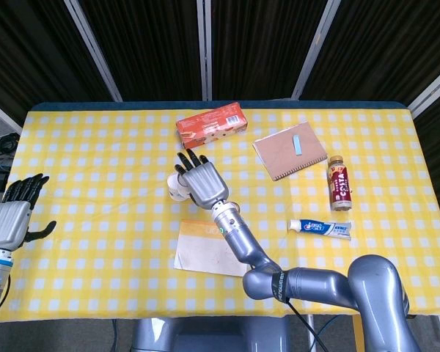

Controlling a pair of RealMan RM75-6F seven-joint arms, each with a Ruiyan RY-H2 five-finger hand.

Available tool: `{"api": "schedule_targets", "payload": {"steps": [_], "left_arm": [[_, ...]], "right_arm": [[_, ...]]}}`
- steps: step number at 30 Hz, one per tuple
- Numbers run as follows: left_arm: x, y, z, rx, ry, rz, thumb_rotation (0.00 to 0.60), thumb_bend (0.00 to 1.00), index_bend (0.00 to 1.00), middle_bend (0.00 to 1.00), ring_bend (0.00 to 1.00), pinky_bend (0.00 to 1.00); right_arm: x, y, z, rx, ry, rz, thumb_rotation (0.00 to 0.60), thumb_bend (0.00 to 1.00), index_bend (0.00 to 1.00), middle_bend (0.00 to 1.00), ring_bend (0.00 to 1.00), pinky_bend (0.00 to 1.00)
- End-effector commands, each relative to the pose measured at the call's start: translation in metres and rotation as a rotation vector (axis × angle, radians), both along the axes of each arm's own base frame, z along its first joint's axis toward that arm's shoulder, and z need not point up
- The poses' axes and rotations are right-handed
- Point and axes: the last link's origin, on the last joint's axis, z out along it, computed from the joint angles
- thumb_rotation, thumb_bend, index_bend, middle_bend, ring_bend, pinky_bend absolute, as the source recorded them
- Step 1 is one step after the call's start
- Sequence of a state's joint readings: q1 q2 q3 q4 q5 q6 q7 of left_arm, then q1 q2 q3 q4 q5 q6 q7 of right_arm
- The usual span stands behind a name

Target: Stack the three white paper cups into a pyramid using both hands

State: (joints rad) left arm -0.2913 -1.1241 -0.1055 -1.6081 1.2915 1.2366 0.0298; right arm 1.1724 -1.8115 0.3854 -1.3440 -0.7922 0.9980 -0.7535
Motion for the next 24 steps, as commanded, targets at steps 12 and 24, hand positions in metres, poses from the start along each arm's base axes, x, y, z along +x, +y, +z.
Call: {"api": "schedule_targets", "payload": {"steps": [12,24], "left_arm": [[0.000,-0.001,0.003,0.012,-0.004,-0.002,0.600,0.31,0.00,0.00,0.00,0.00],[0.001,-0.008,0.004,0.049,0.007,-0.017,0.600,0.31,0.00,0.00,0.00,0.00]], "right_arm": [[-0.007,0.007,0.015,-0.050,0.013,0.005,0.600,0.23,0.18,0.03,0.00,0.23],[-0.107,0.043,0.095,-0.195,0.020,-0.045,0.600,0.21,0.12,0.00,0.00,0.16]]}}
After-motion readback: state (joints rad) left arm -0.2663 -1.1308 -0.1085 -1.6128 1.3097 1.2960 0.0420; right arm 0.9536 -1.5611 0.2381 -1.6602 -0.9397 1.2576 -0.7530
